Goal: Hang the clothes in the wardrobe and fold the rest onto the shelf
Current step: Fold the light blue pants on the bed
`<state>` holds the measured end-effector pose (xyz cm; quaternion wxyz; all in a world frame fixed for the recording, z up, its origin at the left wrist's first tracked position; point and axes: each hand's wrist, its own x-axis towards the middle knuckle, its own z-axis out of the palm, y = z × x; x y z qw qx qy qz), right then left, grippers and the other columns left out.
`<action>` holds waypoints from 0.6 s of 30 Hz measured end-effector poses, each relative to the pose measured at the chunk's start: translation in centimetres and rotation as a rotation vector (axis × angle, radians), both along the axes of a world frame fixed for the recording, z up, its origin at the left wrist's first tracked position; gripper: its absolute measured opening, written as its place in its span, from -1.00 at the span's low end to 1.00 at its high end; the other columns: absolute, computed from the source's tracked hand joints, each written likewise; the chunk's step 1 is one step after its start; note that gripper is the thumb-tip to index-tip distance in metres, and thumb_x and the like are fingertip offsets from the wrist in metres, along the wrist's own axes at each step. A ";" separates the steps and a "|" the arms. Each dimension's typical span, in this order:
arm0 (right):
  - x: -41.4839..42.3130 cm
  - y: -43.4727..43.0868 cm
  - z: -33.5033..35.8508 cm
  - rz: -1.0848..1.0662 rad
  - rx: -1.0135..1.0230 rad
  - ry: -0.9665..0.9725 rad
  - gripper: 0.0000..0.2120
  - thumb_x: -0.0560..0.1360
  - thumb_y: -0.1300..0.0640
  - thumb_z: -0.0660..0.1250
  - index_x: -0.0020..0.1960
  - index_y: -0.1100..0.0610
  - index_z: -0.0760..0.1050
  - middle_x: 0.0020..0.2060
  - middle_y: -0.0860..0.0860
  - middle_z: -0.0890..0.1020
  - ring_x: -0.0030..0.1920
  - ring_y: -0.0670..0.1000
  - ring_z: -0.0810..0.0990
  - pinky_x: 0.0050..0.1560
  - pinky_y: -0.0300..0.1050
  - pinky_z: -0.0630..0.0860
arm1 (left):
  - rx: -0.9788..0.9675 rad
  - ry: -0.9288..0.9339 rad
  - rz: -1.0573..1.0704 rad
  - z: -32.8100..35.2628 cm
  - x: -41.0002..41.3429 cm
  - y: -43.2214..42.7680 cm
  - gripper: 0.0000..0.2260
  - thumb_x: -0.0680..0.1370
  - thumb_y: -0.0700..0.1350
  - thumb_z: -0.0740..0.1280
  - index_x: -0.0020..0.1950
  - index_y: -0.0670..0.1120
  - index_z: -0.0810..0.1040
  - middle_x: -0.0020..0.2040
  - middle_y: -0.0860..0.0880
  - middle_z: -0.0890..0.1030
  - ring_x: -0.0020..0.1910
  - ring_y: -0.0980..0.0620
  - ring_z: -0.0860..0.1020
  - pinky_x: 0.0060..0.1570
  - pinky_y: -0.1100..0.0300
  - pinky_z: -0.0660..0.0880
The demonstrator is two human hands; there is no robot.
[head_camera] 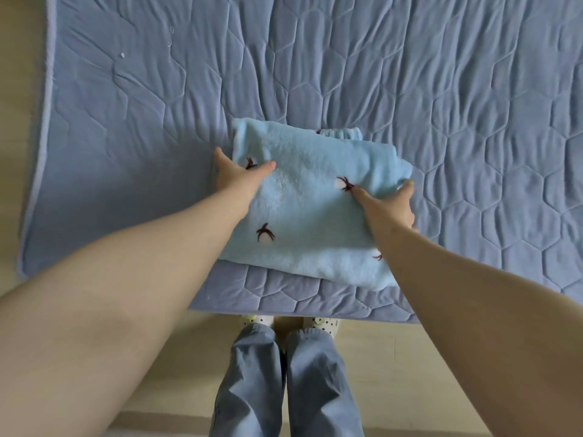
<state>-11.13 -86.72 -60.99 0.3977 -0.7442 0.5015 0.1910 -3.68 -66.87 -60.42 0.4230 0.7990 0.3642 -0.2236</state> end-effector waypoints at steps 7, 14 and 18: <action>1.6 -0.6 2.6 0.032 -0.074 -0.306 -0.57 0.44 -0.07 0.31 0.25 0.00 0.31 -0.26 -0.25 0.38 -0.10 0.00 0.44 -0.13 -0.12 0.32 | -0.395 -0.124 0.112 3.9 2.0 0.7 -0.84 0.41 -0.14 0.48 -0.16 -0.06 0.49 -0.13 -0.01 0.58 -0.09 0.05 0.56 0.02 0.15 0.51; 5.5 -0.3 4.3 0.293 -0.371 -0.338 -0.30 0.50 0.08 0.22 0.52 -0.10 -0.07 0.51 -0.01 0.10 0.49 0.06 0.10 0.43 0.05 -0.02 | 0.271 -0.487 -0.482 4.2 4.1 -1.2 -0.37 0.52 -0.16 0.32 0.52 0.01 0.10 0.48 -0.02 0.21 0.43 -0.03 0.23 0.33 0.10 0.21; 4.0 1.8 2.1 0.720 -0.370 -0.185 -0.40 0.56 -0.06 0.09 0.49 -0.25 -0.13 0.53 -0.08 -0.15 0.52 0.08 -0.15 0.43 0.19 -0.17 | 0.442 -0.372 -1.078 1.6 0.8 -3.5 -0.46 0.58 0.10 0.13 0.52 0.17 0.00 0.55 0.02 -0.09 0.52 -0.11 -0.09 0.40 -0.17 -0.03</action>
